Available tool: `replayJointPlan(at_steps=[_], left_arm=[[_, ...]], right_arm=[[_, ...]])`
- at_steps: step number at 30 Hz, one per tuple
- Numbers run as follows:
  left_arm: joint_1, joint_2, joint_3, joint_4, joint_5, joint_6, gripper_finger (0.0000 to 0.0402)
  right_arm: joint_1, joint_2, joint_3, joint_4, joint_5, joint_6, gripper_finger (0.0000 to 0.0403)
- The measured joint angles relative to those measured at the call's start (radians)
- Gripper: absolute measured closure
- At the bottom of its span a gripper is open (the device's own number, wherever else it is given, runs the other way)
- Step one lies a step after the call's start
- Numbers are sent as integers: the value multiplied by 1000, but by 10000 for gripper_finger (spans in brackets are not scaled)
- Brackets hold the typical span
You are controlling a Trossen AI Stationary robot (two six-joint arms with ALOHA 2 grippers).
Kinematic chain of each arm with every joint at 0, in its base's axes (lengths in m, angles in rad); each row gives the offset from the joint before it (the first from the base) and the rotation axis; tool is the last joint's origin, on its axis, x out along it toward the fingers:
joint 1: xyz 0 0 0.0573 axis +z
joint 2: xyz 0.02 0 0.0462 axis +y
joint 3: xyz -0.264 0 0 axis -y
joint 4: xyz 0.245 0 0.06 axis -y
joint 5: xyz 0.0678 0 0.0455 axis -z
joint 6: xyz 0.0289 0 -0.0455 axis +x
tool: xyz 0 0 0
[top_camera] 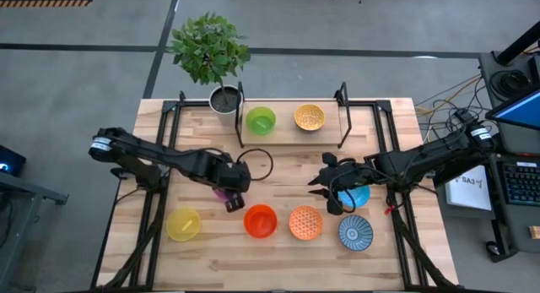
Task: Place and stack bowls onto a shelf
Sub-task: Stack the purple transparent bowl on top of the green transparent bowl on the shelf
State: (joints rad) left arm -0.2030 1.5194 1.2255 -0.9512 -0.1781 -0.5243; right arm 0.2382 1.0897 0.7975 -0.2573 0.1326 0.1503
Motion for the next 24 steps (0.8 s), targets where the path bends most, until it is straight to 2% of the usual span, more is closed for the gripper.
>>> replayJointPlan(at_steps=[3, 6, 11, 14, 17, 24], left_arm=[[-9, 0, -40, 10, 64, -18, 378], [-21, 0, -69, 29, 91, -16, 341], [-40, 0, -97, 45, 78, 78, 264], [-60, 0, -130, 55, 57, 141, 235], [-60, 0, -190, 87, 56, 148, 225], [-57, 0, -346, 303, 57, 131, 223]], right_arm=[[0, 0, 0, 0, 0, -8, 294], [0, 0, 0, 0, 0, -8, 294], [0, 0, 0, 0, 0, -7, 294], [0, 0, -1, 1, 0, -6, 294], [0, 0, -6, 0, 0, -6, 294], [0, 0, -14, 1, 0, -11, 294]])
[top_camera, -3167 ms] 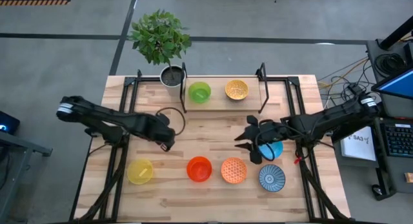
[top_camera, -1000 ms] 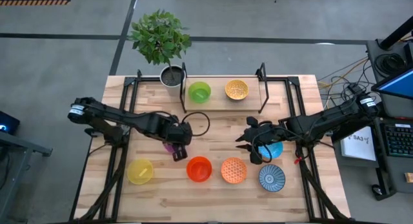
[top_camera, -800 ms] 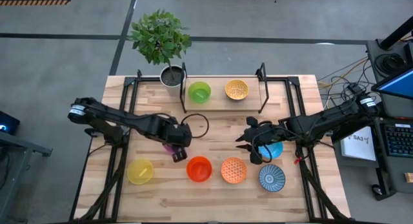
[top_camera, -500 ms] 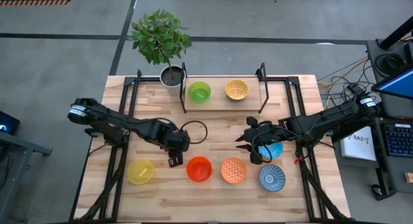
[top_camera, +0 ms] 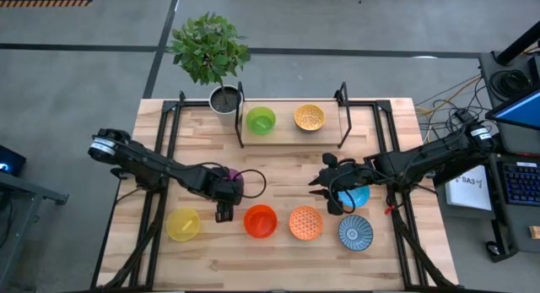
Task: Place and stack bowls onto a shelf
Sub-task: Stack the purple transparent bowl on top of the green transparent bowl on the shelf
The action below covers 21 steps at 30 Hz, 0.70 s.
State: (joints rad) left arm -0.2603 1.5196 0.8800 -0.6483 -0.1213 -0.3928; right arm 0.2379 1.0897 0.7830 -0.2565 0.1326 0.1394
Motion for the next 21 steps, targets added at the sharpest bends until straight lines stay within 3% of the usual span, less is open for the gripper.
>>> replayJointPlan(at_steps=[8, 11, 16, 21], left_arm=[[3, 0, -118, 129, -23, -45, 237], [3, 0, -124, 131, -36, -45, 273], [3, 0, -123, 133, -44, -45, 382], [1, 0, -98, 100, -42, -54, 399]], right_arm=[[0, 0, 0, 0, 0, -1, 294], [0, 0, 0, 1, 1, -1, 294], [0, 0, 0, 1, 1, -1, 294], [0, 0, 0, 0, 1, -1, 294]])
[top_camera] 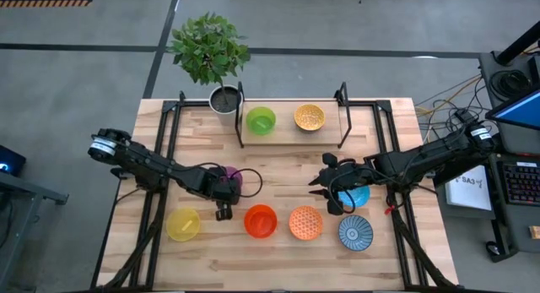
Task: Place and stack bowls onto a shelf
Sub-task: Stack the purple transparent bowl on top of the green transparent bowl on the shelf
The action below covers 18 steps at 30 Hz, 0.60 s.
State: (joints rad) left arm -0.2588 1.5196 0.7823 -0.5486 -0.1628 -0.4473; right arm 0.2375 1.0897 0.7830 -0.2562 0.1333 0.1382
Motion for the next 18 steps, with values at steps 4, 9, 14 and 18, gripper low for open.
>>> replayJointPlan(at_steps=[4, 9, 14, 18], left_arm=[[-2, 0, 99, -84, 17, 48, 401], [11, 0, 245, -100, 15, 193, 401], [64, 0, 357, -98, -16, 343, 401], [151, 0, 423, -90, -38, 456, 401]], right_arm=[[0, 0, 0, 0, 0, 0, 294], [0, 0, 0, -1, 0, 0, 294], [0, 0, 0, -21, -1, 0, 294], [0, 0, 0, -32, -2, 0, 294]])
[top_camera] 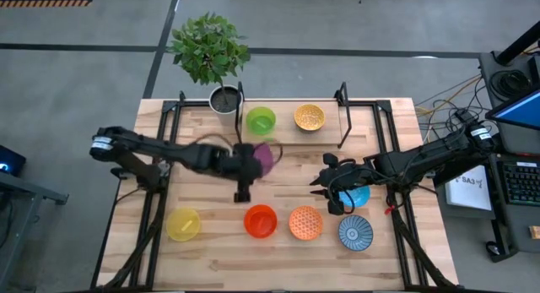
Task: Place and stack bowls onto a shelf
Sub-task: Stack the purple transparent bowl on top of the green transparent bowl on the shelf
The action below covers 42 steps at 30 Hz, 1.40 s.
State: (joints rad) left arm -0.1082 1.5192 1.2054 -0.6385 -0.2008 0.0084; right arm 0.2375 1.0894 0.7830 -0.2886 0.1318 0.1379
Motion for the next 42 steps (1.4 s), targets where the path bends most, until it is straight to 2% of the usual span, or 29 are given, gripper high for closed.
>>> replayJointPlan(at_steps=[5, 8, 15, 17, 21, 42], left_arm=[[157, 15, 74, 35, -3, 58, 401], [229, 63, 129, 35, -10, 88, 401], [334, 229, 260, -58, -3, 151, 402], [356, 267, 286, -88, -35, 150, 402], [380, 302, 307, -95, -90, 153, 402], [436, 346, 315, -102, -98, 167, 395]], right_arm=[[0, -5, 0, -6, -1, 0, 294], [0, -10, 0, -16, 0, 0, 294], [0, -14, 0, -33, -1, 0, 294], [0, -14, 0, -39, -1, 0, 294], [0, -14, 0, -51, -1, 0, 294], [0, -15, 0, -52, 0, -8, 294]])
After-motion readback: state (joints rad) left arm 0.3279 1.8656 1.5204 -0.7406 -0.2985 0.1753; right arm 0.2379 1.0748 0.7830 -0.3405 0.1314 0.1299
